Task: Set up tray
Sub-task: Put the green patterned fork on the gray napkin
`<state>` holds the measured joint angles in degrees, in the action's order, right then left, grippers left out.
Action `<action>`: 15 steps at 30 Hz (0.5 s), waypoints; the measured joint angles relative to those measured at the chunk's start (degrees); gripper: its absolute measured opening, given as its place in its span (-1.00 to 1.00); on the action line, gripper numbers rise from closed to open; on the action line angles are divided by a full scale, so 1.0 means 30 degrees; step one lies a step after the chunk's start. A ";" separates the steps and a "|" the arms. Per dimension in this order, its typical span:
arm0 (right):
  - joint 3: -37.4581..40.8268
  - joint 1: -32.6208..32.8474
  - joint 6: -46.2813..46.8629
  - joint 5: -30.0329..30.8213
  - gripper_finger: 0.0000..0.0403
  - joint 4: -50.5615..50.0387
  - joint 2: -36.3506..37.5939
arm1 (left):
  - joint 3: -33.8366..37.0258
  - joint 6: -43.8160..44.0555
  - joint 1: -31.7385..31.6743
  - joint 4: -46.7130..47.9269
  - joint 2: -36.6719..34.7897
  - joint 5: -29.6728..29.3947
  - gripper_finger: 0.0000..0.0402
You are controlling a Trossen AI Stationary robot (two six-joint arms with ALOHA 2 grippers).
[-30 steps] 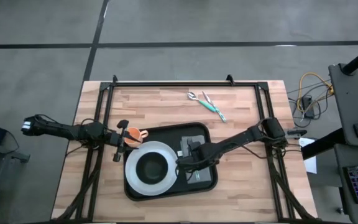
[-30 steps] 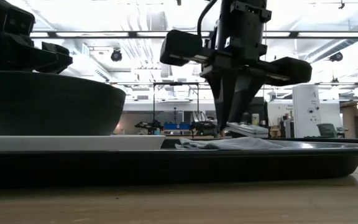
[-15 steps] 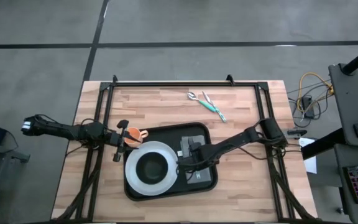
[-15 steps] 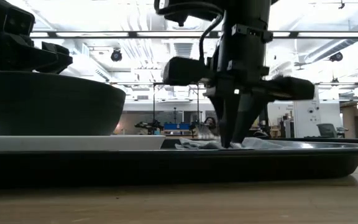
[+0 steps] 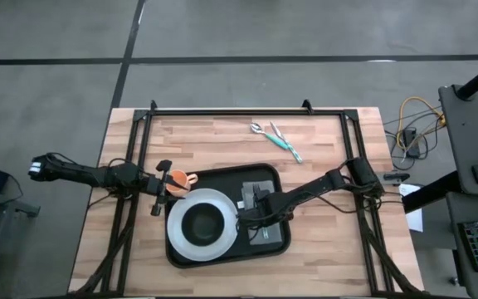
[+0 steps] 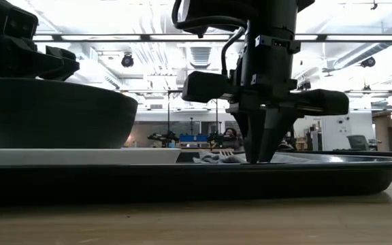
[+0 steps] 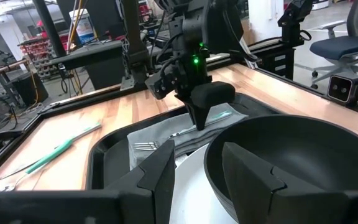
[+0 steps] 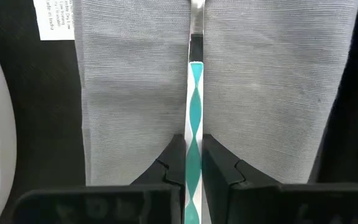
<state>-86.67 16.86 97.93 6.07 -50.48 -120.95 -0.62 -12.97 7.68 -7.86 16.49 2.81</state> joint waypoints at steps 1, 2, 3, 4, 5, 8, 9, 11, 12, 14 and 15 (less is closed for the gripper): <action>-0.0011 0.0000 0.0000 0.0047 -0.91 0.0000 0.0000 | 0.0007 0.0007 0.0000 -0.0007 -0.0007 0.0007 -0.42; -0.0029 0.0000 0.0003 0.0138 -0.91 0.0007 0.0000 | 0.0000 0.0004 0.0000 -0.0004 -0.0007 0.0007 -0.42; -0.0038 0.0000 0.0015 0.0284 -0.91 -0.0002 0.0000 | 0.0000 0.0003 0.0000 0.0001 -0.0007 0.0007 -0.42; -0.0052 0.0008 0.0015 0.0428 -0.91 -0.0007 0.0000 | 0.0000 -0.0001 0.0000 0.0001 -0.0004 0.0007 -0.42; -0.0058 0.0015 0.0023 0.0496 -0.91 0.0000 0.0000 | 0.0000 0.0001 0.0000 -0.0007 -0.0001 0.0007 -0.42; -0.0058 0.0015 0.0143 0.0567 -0.91 -0.0007 0.0000 | 0.0000 -0.0001 0.0000 0.0001 0.0000 0.0006 -0.42; -0.0058 0.0015 0.0158 0.0596 -0.91 -0.0007 0.0000 | 0.0000 0.0004 0.0000 -0.0007 -0.0002 0.0007 -0.42; -0.0058 0.0018 0.0178 0.0742 -0.91 0.0004 0.0000 | 0.0000 0.0003 0.0000 -0.0003 -0.0007 0.0007 -0.42; -0.0058 0.0035 0.0236 0.0953 -0.91 0.0017 0.0003 | 0.0000 0.0007 0.0000 -0.0002 0.0001 0.0007 -0.42; -0.0058 0.0044 0.0311 0.1123 -0.91 0.0028 0.0007 | 0.0000 -0.0001 0.0000 -0.0006 -0.0006 0.0007 -0.42; -0.0058 0.0044 0.0358 0.1129 -0.91 0.0029 0.0015 | 0.0000 0.0006 0.0000 0.0001 -0.0007 0.0006 -0.42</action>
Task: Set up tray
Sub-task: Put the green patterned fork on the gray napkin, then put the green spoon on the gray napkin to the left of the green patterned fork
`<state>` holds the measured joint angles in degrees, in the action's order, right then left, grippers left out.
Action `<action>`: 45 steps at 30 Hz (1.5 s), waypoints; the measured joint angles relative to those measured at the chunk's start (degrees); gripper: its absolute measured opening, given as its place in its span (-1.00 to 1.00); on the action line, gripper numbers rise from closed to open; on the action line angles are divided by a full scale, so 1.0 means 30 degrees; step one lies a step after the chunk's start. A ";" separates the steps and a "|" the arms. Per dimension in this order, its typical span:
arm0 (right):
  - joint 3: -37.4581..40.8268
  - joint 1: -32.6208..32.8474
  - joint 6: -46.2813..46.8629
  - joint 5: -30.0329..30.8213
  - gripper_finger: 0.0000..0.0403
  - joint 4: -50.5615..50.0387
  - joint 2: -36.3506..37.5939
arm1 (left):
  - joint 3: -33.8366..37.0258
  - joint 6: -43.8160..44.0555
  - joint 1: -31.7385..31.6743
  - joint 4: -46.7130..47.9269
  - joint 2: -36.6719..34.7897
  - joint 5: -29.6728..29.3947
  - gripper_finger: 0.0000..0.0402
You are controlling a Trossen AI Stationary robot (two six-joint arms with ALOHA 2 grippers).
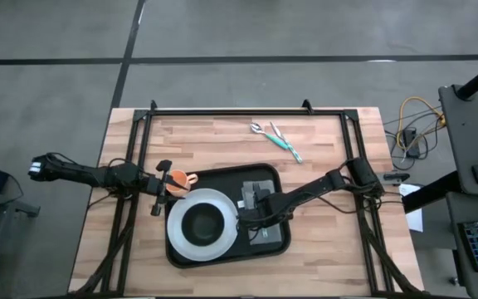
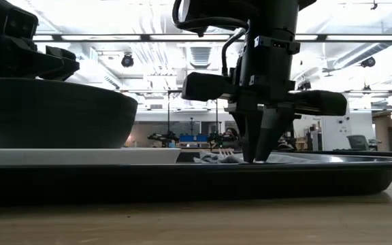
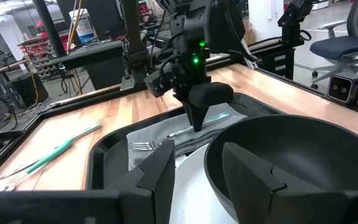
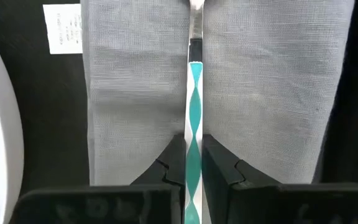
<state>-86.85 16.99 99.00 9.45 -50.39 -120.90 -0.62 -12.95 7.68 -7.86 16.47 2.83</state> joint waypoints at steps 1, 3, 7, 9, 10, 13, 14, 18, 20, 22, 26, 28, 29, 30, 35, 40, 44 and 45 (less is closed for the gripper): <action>0.0000 0.0000 0.0014 0.0013 -0.91 0.0000 0.0020 | 0.0000 -0.0007 0.0000 0.0000 0.0004 -0.0004 -0.42; 0.0000 0.0007 0.0077 0.0077 -0.91 0.0015 0.0028 | 0.0000 -0.0006 0.0000 -0.0001 0.0004 0.0000 -0.42; 0.0000 0.0138 0.0244 0.0417 -0.91 0.0029 0.0043 | 0.0000 -0.0007 0.0000 -0.0005 0.0005 -0.0002 -0.42; 0.0000 0.0167 0.0455 0.0466 -0.91 0.0014 0.0057 | 0.0000 -0.0004 0.0000 -0.0003 0.0004 0.0000 -0.42; 0.0000 0.0185 0.0480 0.0466 -0.91 0.0015 0.0057 | 0.0001 -0.0003 0.0000 -0.0004 0.0006 0.0000 -0.42; 0.0000 0.0276 0.0654 0.0492 -0.91 0.0007 0.0065 | 0.0000 -0.0001 0.0000 -0.0001 0.0001 0.0000 -0.42; -0.0007 0.0306 0.0767 0.0531 -0.91 -0.0005 0.0065 | 0.0003 -0.0004 0.0000 0.0000 0.0000 0.0000 -0.42; -0.0007 0.0511 0.0963 0.0852 -0.91 -0.0075 0.0092 | 0.0000 -0.0007 0.0000 -0.0007 0.0007 0.0000 -0.42; -0.0007 0.0594 0.1110 0.0885 -0.91 -0.0130 0.0138 | 0.0000 0.0000 0.0000 -0.0007 0.0000 0.0000 -0.42; -0.0007 0.0641 0.1328 0.0921 -0.91 -0.0169 0.0178 | 0.0003 -0.0007 0.0000 -0.0002 0.0004 -0.0002 -0.42; -0.0007 0.0641 0.1501 0.0857 -0.91 -0.0078 0.0181 | 0.0000 -0.0004 0.0000 0.0000 0.0007 0.0000 -0.42; -0.0007 0.0634 0.1629 0.0830 -0.91 -0.0065 0.0181 | 0.0000 -0.0007 0.0000 -0.0007 0.0000 0.0000 -0.42; -0.0007 0.0634 0.1637 0.0817 -0.90 -0.0065 0.0181 | 0.0001 -0.0003 0.0000 -0.0004 0.0001 0.0000 -0.42; -0.0007 0.0634 0.1638 0.0787 -0.88 -0.0065 0.0181 | 0.0000 -0.0003 0.0000 -0.0003 0.0000 0.0000 -0.42; 0.0007 0.0631 0.1665 0.0757 -0.71 -0.0073 0.0174 | 0.0000 -0.0004 0.0000 -0.0005 0.0007 0.0000 -0.42; 0.0043 0.0619 0.1486 0.0777 -0.57 -0.0121 0.0174 | 0.0000 0.0000 0.0000 -0.0007 0.0007 0.0000 -0.42; 0.0080 0.0594 0.0911 0.0838 -0.50 -0.0124 0.0167 | 0.0000 -0.0005 0.0000 -0.0002 0.0006 0.0000 -0.42; 0.0080 0.0578 0.0615 0.0840 -0.48 -0.0124 0.0167 | 0.0000 0.0000 0.0000 -0.0005 0.0002 0.0000 -0.42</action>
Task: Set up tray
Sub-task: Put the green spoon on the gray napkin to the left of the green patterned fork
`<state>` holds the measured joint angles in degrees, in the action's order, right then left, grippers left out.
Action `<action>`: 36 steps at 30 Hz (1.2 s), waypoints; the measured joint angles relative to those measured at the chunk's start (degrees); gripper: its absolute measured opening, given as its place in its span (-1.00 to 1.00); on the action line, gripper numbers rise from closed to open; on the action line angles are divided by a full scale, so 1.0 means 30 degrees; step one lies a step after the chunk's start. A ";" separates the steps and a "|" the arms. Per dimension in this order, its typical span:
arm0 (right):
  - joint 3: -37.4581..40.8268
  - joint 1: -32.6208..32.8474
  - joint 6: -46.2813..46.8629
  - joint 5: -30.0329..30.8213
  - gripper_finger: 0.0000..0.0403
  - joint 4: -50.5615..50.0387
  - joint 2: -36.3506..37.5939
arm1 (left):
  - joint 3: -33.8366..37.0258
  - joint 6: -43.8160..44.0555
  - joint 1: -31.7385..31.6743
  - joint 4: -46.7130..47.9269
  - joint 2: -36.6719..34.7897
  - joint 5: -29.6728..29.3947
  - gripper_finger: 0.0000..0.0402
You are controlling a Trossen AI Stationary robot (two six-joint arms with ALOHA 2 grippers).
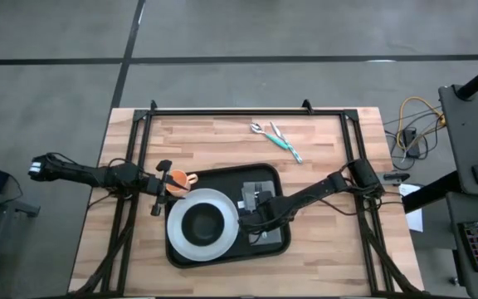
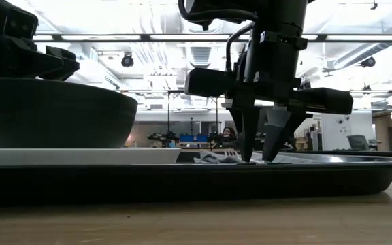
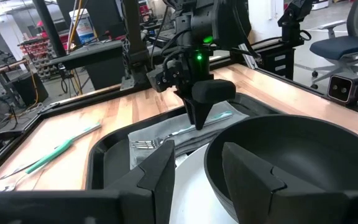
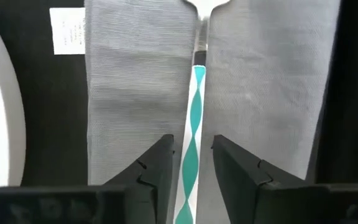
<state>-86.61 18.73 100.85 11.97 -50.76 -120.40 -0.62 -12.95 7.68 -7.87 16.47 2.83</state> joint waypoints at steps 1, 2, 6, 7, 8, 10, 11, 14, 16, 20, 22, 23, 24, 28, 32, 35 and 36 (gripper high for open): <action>0.0000 -0.0045 -0.0364 0.0000 -0.47 0.0000 0.0003 | 0.0000 0.0000 0.0000 0.0005 0.0001 0.0000 -0.42; 0.0008 -0.0084 -0.0849 -0.0010 -0.45 -0.0015 0.0061 | 0.0001 -0.0006 0.0000 0.0003 -0.0002 0.0000 -0.42; 0.0015 -0.0365 -0.2424 -0.0013 -0.40 -0.0452 0.0763 | 0.0000 -0.0007 0.0000 0.0005 0.0005 -0.0007 -0.42; 0.0015 -0.0460 -0.2720 0.0005 -0.39 -0.0712 0.0986 | 0.0000 -0.0007 0.0000 -0.0002 0.0005 0.0000 -0.42; 0.0015 -0.0561 -0.3050 0.0033 -0.38 -0.0854 0.1174 | 0.0006 -0.0006 0.0000 -0.0001 -0.0002 0.0000 -0.42; 0.0015 -0.0785 -0.4170 0.0074 -0.37 -0.1207 0.1499 | 0.0000 -0.0003 0.0000 0.0002 0.0005 0.0000 -0.42; 0.0015 -0.0923 -0.4993 0.0088 -0.36 -0.1396 0.1653 | 0.0000 -0.0007 0.0000 0.0000 -0.0002 0.0000 -0.42; 0.0015 -0.1425 -0.8209 0.0364 -0.34 -0.1457 0.2182 | 0.0000 -0.0004 0.0000 0.0001 0.0001 0.0000 -0.42; 0.0015 -0.1884 -1.0191 0.0753 -0.33 -0.1450 0.2550 | 0.0003 -0.0004 0.0000 0.0005 0.0005 0.0000 -0.42; 0.0015 -0.2961 -1.2729 0.2215 -0.35 -0.1428 0.3203 | 0.0000 -0.0003 0.0000 0.0001 0.0005 -0.0007 -0.42; 0.0015 -0.3520 -1.3351 0.2659 -0.37 -0.1434 0.3535 | 0.0000 0.0000 0.0000 -0.0002 0.0005 -0.0007 -0.42; 0.0015 -0.3782 -1.3731 0.2676 -0.38 -0.1426 0.3678 | 0.0000 -0.0007 0.0000 0.0005 0.0005 0.0000 -0.42; 0.0015 -0.4000 -1.4138 0.2716 -0.38 -0.1420 0.3798 | 0.0000 -0.0007 0.0000 -0.0002 -0.0002 -0.0007 -0.42; 0.0015 -0.4673 -1.5215 0.2903 -0.41 -0.1310 0.4014 | 0.0000 0.0000 0.0000 -0.0001 0.0000 -0.0004 -0.42; 0.0015 -0.5082 -1.6227 0.3008 -0.44 -0.1304 0.4014 | 0.0000 -0.0007 0.0000 -0.0002 -0.0001 0.0000 -0.42; 0.0015 -0.5487 -1.7370 0.3014 -0.45 -0.1311 0.4014 | 0.0000 -0.0001 0.0000 -0.0002 -0.0002 0.0000 -0.42; 0.0015 -0.5682 -1.7834 0.3007 -0.45 -0.1311 0.4011 | 0.0000 -0.0004 0.0000 0.0001 0.0005 0.0000 -0.42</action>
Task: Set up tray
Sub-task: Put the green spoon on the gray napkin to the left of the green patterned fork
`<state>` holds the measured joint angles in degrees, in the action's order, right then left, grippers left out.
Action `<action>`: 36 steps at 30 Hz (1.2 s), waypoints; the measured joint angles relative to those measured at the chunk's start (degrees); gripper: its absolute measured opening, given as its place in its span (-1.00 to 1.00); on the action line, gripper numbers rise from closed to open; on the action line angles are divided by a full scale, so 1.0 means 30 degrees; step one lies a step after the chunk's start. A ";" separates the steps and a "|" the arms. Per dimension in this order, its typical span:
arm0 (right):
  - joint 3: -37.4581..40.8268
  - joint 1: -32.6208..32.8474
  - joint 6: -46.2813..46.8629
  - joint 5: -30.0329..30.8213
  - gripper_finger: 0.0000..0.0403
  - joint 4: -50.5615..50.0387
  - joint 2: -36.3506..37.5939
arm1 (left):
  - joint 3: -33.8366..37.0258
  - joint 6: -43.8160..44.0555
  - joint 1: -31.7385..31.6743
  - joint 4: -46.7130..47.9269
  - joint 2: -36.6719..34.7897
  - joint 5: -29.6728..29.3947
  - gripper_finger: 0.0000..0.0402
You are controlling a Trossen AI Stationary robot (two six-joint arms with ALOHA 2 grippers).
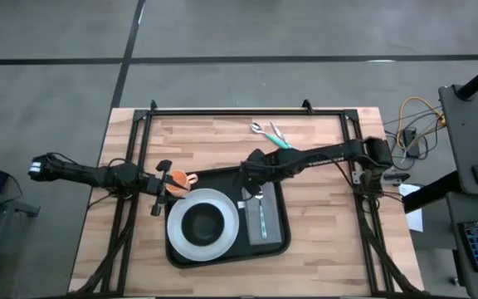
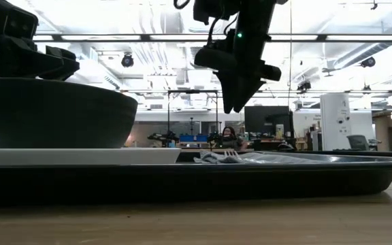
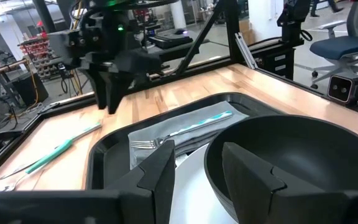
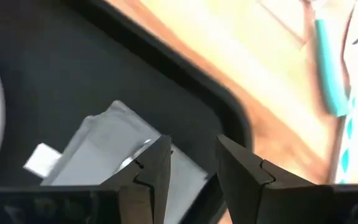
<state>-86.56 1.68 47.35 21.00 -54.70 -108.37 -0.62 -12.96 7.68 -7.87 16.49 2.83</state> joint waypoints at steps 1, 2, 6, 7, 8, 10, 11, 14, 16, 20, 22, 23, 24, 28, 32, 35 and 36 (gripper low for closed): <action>0.0000 -0.0230 -0.0390 -0.0008 -0.45 -0.0012 0.0003 | 0.0000 0.0000 0.0000 -0.0003 0.0000 0.0000 -0.42; 0.0000 -0.0490 -0.0704 -0.0008 -0.44 -0.0059 -0.0004 | 0.0000 0.0004 0.0000 -0.0003 0.0000 0.0000 -0.42; 0.0000 -0.1687 -0.2044 0.0004 -0.42 -0.0185 -0.0001 | 0.0000 0.0001 0.0000 -0.0003 0.0000 0.0000 -0.42; 0.0004 -0.2008 -0.2383 0.0007 -0.41 -0.0178 -0.0002 | 0.0000 -0.0001 0.0000 -0.0003 -0.0005 0.0000 -0.42; 0.0054 -0.2342 -0.2652 0.0007 -0.40 -0.0156 0.0001 | 0.0000 -0.0001 0.0000 -0.0003 -0.0007 0.0000 -0.42; 0.0253 -0.3048 -0.3286 0.0007 -0.39 -0.0166 0.0002 | 0.0000 -0.0003 0.0000 -0.0003 -0.0007 0.0000 -0.42; 0.0373 -0.3432 -0.3697 0.0007 -0.38 -0.0153 -0.0004 | 0.0000 -0.0003 0.0000 -0.0003 0.0000 0.0000 -0.42; 0.0919 -0.4632 -0.4940 0.0021 -0.36 0.0125 -0.0004 | 0.0004 0.0001 0.0000 -0.0003 -0.0003 0.0000 -0.42; 0.1300 -0.5415 -0.5823 0.0011 -0.34 0.0360 -0.0004 | 0.0000 0.0004 0.0000 -0.0003 -0.0001 0.0000 -0.42; 0.1957 -0.6643 -0.8014 0.0007 -0.30 0.2015 -0.0004 | 0.0000 -0.0003 0.0000 -0.0003 0.0000 0.0000 -0.42; 0.2319 -0.7036 -0.9062 -0.0024 -0.29 0.3212 -0.0004 | 0.0000 0.0000 0.0000 0.0004 -0.0003 0.0000 -0.42; 0.2482 -0.7213 -0.9523 -0.0100 -0.28 0.3936 -0.0004 | 0.0000 0.0004 0.0000 0.0000 -0.0003 0.0000 -0.42; 0.2639 -0.7341 -0.9932 -0.0166 -0.28 0.4715 -0.0004 | 0.0000 0.0004 0.0000 -0.0003 -0.0005 0.0000 -0.42; 0.3305 -0.7858 -1.1748 -0.1484 -0.28 0.7500 -0.0004 | 0.0000 -0.0003 0.0000 -0.0002 -0.0007 0.0000 -0.42; 0.3932 -0.8456 -1.2965 -0.3970 -0.30 0.8861 -0.0004 | 0.0000 0.0002 0.0000 -0.0002 -0.0002 0.0000 -0.42; 0.4215 -0.8806 -1.3479 -0.4472 -0.31 0.8822 -0.0004 | 0.0000 -0.0003 0.0000 0.0000 -0.0004 0.0000 -0.42; 0.4211 -0.8914 -1.3906 -0.4525 -0.31 0.8816 -0.0004 | 0.0007 0.0004 0.0000 -0.0003 -0.0007 -0.0007 -0.42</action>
<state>-73.93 -25.06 5.63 7.42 -28.25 -108.38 -0.60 -12.95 7.68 -7.88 16.47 2.81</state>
